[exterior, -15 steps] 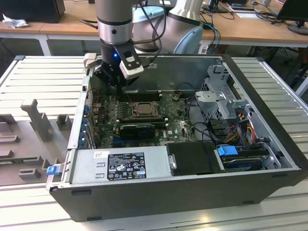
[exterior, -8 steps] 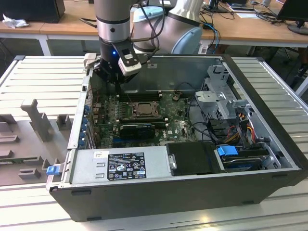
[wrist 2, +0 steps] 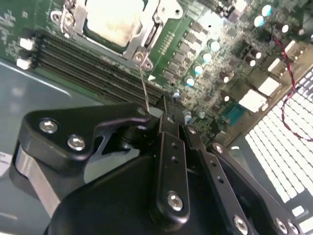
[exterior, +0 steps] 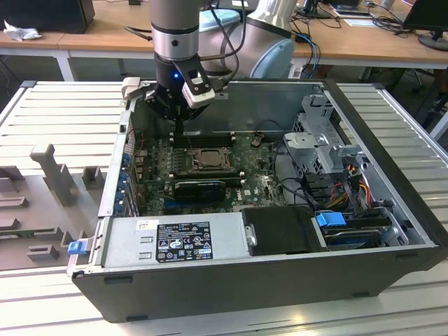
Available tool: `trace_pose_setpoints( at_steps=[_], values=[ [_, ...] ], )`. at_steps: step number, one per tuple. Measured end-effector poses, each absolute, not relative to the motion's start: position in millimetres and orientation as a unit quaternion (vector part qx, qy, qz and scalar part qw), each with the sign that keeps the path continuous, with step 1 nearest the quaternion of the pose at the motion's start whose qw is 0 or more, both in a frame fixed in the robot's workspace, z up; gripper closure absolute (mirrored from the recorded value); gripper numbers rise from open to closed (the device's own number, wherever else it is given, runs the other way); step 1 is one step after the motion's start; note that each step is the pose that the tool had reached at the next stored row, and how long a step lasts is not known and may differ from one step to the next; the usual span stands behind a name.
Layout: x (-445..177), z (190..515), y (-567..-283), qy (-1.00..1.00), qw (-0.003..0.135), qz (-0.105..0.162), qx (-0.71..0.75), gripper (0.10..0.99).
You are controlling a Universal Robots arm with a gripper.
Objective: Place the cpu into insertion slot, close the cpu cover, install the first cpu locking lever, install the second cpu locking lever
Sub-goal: 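Install the first cpu locking lever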
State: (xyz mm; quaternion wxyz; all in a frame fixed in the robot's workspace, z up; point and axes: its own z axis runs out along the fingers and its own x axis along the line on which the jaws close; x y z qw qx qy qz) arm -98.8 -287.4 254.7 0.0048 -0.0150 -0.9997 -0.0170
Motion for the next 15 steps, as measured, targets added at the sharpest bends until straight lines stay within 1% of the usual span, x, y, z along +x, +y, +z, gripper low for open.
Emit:
trace_pose_setpoints(
  at_steps=[15],
  values=[
    [-70.8,253.6,-287.4,-1.000,0.005,-0.015,-0.015,0.980]
  ],
)
